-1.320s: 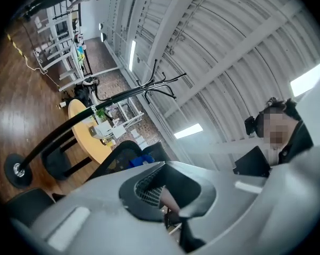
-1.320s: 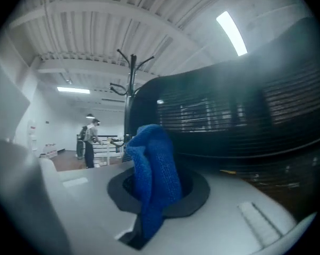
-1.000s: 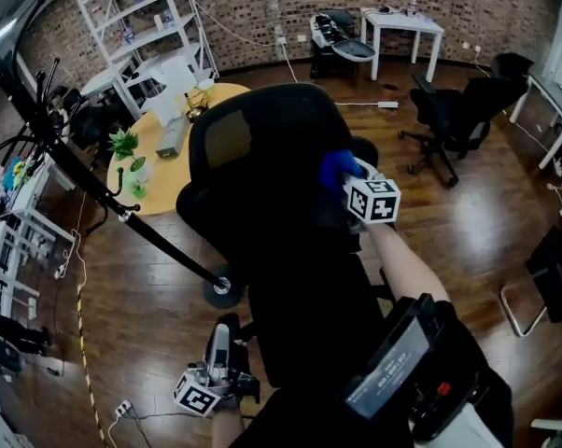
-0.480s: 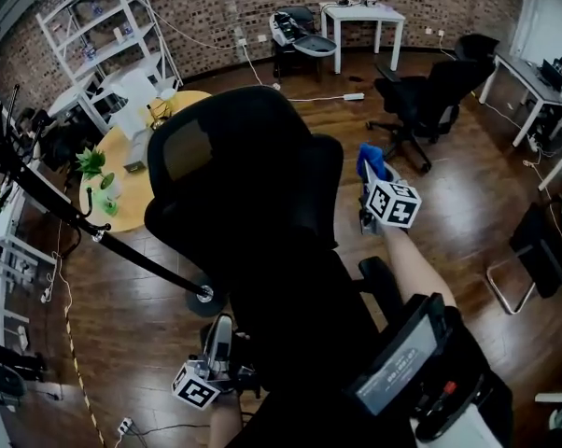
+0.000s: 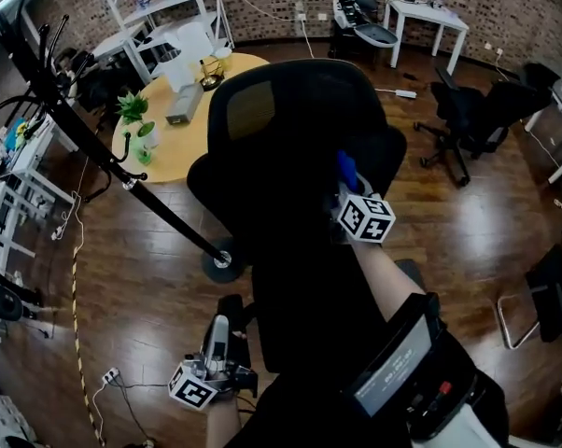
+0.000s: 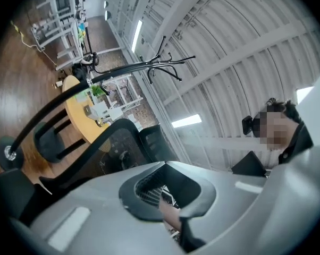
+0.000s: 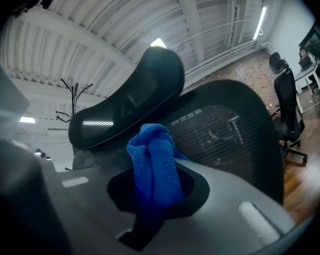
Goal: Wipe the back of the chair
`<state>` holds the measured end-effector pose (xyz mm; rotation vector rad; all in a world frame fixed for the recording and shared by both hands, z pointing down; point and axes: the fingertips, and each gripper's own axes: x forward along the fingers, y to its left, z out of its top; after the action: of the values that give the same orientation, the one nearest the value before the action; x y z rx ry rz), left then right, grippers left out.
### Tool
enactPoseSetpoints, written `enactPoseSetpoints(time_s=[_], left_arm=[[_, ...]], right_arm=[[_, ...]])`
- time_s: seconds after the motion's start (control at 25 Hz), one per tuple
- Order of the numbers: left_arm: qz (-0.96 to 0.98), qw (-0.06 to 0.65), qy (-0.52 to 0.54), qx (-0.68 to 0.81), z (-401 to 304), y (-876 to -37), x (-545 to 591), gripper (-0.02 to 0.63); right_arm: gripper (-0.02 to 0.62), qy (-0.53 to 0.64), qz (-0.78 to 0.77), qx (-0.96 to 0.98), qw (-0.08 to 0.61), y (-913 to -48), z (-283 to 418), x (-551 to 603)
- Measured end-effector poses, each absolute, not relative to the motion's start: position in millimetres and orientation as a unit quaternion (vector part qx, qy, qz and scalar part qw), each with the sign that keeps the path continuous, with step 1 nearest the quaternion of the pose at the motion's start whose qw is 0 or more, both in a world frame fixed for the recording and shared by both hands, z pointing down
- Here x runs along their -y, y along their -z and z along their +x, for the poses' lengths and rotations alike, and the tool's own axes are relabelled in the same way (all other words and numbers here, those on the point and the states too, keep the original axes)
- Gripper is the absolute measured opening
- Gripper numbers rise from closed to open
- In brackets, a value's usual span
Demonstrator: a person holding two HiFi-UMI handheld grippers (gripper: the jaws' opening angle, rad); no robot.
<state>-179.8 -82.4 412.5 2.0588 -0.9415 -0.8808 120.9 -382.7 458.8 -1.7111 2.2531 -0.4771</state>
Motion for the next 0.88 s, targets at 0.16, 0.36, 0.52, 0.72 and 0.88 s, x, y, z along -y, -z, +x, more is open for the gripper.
enactPoseSetpoints(time_s=[0.16, 0.36, 0.52, 0.72, 0.88], left_arm=[[0.779, 0.342, 0.345, 0.396, -203, -420, 65, 0.006], [0.759, 0.333, 0.351, 0.436, -223, -426, 48, 0.006], [0.748, 0.329, 0.349, 0.459, -233, -428, 37, 0.006], [0.749, 0.322, 0.344, 0.467, -234, -424, 35, 0.006], [0.754, 0.325, 0.341, 0.459, -227, -424, 40, 0.006]], right_arm=[[0.032, 0.179, -0.527, -0.817, 0.152, -464, 49, 379], [0.032, 0.161, -0.423, -0.888, 0.088, -486, -70, 368], [0.032, 0.146, -0.323, -0.935, -0.009, -517, -163, 345], [0.032, 0.166, -0.253, -0.951, -0.067, -545, -221, 324], [0.032, 0.146, -0.275, -0.946, -0.087, -560, -199, 336]])
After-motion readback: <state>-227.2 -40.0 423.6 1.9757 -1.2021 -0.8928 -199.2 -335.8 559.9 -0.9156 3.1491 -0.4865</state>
